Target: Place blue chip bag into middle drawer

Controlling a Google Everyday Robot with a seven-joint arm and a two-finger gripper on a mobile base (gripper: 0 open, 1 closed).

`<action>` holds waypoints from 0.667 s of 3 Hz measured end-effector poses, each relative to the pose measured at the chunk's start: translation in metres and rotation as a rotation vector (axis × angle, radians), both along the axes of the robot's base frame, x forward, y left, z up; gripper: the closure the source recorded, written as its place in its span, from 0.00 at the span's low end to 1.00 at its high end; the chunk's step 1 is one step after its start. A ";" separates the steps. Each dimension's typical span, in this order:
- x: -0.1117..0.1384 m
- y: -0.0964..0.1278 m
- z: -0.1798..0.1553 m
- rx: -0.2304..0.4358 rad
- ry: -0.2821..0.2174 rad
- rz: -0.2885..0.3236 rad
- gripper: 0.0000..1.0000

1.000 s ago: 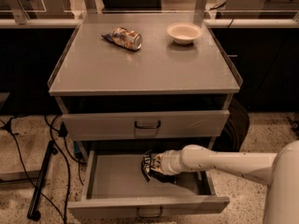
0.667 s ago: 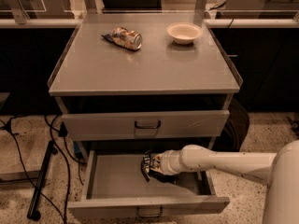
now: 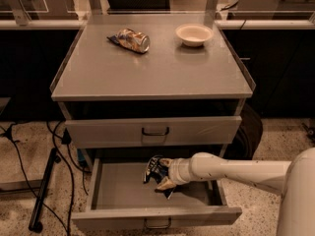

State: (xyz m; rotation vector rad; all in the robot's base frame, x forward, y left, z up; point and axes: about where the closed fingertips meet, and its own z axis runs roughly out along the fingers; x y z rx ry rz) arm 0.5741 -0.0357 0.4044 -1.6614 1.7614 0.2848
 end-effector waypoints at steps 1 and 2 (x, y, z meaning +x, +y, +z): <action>0.000 0.000 0.000 0.000 0.000 0.000 0.00; 0.000 0.000 0.000 0.000 0.000 0.000 0.00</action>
Offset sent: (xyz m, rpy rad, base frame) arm 0.0000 0.0000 0.0000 0.0000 0.0000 0.0000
